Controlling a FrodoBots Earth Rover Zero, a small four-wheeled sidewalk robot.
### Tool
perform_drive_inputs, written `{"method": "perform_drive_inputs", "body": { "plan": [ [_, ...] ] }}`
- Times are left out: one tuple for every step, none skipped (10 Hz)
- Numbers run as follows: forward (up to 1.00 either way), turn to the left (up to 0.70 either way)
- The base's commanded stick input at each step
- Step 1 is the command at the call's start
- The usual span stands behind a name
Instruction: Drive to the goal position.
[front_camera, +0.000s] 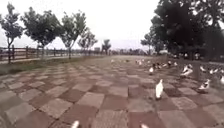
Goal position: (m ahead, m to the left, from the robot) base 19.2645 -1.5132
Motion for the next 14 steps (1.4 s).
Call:
{"method": "perform_drive_inputs", "body": {
  "plan": [
    [0.70, 0.27],
    [0.70, 0.10],
    [0.70, 0.00],
    [0.70, 0.00],
    [0.70, 0.00],
    [0.70, 0.00],
    [0.70, 0.00],
    [0.70, 0.00],
    [0.70, 0.00],
    [0.70, 0.00],
    [0.70, 0.00],
    [0.70, 0.00],
    [0.70, 0.00],
    [0.70, 0.00]
  ]
}}
